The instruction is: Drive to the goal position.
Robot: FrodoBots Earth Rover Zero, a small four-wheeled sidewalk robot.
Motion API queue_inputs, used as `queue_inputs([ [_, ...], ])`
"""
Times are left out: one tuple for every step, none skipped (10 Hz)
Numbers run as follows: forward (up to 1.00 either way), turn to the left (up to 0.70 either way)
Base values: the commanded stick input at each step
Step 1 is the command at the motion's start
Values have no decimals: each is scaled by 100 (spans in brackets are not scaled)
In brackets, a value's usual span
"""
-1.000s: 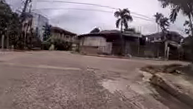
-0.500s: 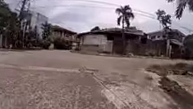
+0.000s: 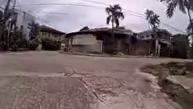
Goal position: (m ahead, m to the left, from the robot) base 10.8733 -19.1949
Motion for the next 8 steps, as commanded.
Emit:
queue_inputs([
  [100,-35],
  [100,-34],
  [100,-34],
  [100,-33],
  [100,-32],
  [100,-25],
  [100,-16],
  [100,-5],
])
